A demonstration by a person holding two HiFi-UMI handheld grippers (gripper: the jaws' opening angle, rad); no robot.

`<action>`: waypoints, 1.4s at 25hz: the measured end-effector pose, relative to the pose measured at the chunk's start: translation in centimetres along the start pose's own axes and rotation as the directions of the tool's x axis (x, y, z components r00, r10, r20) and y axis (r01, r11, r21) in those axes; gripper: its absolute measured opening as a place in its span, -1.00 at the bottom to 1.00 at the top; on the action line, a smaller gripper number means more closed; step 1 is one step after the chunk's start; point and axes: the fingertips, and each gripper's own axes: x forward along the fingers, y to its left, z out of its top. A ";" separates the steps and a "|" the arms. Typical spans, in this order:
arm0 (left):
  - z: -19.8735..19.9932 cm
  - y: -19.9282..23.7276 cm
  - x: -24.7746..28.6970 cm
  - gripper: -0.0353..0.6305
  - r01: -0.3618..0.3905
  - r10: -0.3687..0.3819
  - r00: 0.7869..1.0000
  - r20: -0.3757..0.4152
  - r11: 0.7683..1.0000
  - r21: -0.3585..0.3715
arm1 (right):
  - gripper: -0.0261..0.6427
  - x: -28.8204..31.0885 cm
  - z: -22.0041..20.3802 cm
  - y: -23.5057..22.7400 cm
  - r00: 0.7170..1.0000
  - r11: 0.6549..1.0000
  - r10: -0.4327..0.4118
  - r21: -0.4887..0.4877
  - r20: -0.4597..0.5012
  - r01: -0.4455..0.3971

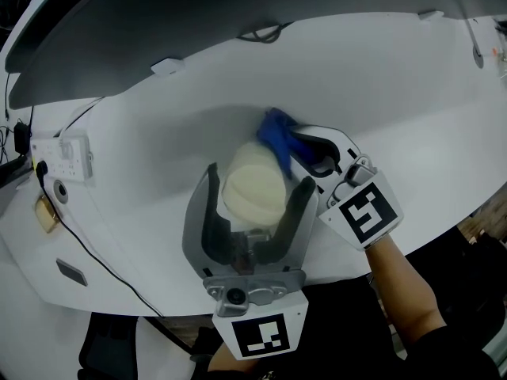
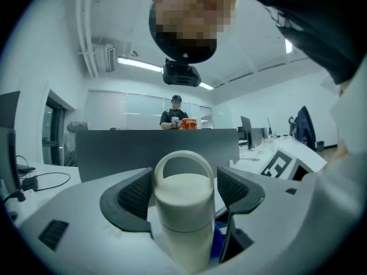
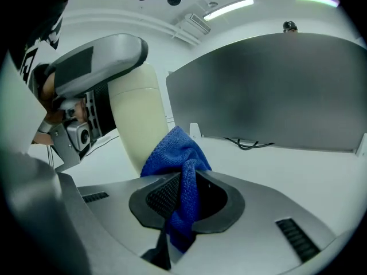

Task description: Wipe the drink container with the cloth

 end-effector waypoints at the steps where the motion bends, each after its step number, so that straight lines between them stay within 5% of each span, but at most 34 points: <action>1: 0.0 0.2 0.0 0.10 -0.020 0.020 1.000 -0.001 1.000 -0.009 | -0.79 0.0 0.0 0.0 1.000 1.000 -0.002 0.001 0.002 0.002; 5: 0.0 0.2 0.1 -0.02 0.026 -0.025 0.999 0.023 1.000 -0.007 | -0.79 -0.1 0.0 0.0 1.000 1.000 -0.006 0.023 0.010 0.006; 8: 0.0 -0.6 0.0 -0.03 0.230 -0.231 0.971 0.065 0.973 0.030 | -0.79 -0.5 0.4 -0.3 0.999 0.995 -0.003 0.104 0.040 -0.001; 11: 0.2 -1.5 -0.4 -0.03 0.489 -0.495 0.863 0.100 0.869 0.076 | -0.79 -2.0 2.0 -1.3 0.994 0.993 -0.009 0.117 0.104 -0.003; 13: 0.3 -2.2 -0.5 -0.03 0.597 -0.605 0.790 0.098 0.796 0.099 | -0.79 -3.7 4.3 -1.9 0.986 0.993 -0.025 0.116 0.167 0.006; 16: 0.4 -2.9 -0.3 -0.03 0.659 -0.669 0.738 0.086 0.743 0.117 | -0.79 -6.6 8.8 -1.4 0.956 0.997 0.009 0.073 0.293 -0.032; 20: 0.4 -2.6 -0.2 -0.03 0.657 -0.664 0.740 0.109 0.748 0.093 | -0.79 -7.7 11.6 1.2 0.906 0.987 0.160 -0.047 0.391 -0.154; 22: 0.4 -2.5 -0.2 -0.03 0.655 -0.658 0.743 0.125 0.752 0.070 | -0.80 -6.6 10.3 1.4 0.913 0.986 0.168 -0.058 0.371 -0.158; 27: 0.3 -2.5 -0.1 -0.03 0.666 -0.664 0.734 0.142 0.745 0.038 | -0.80 -2.4 2.5 -0.2 0.994 0.990 0.071 -0.126 0.077 -0.061; 30: 0.3 -2.6 0.0 -0.03 0.668 -0.665 0.733 0.142 0.744 0.038 | -0.80 -1.1 -0.6 -0.3 0.998 0.981 0.011 -0.193 -0.069 -0.024; 32: 0.2 -2.4 0.1 -0.03 0.650 -0.647 0.750 0.136 0.759 0.029 | -0.80 -0.8 -0.5 -0.3 0.999 0.978 0.004 -0.207 -0.046 -0.013; 35: -0.8 -2.2 0.3 0.01 0.584 -0.586 0.808 0.059 0.810 0.048 | -0.80 -0.9 -0.6 -0.3 1.000 0.985 0.003 -0.172 -0.018 -0.006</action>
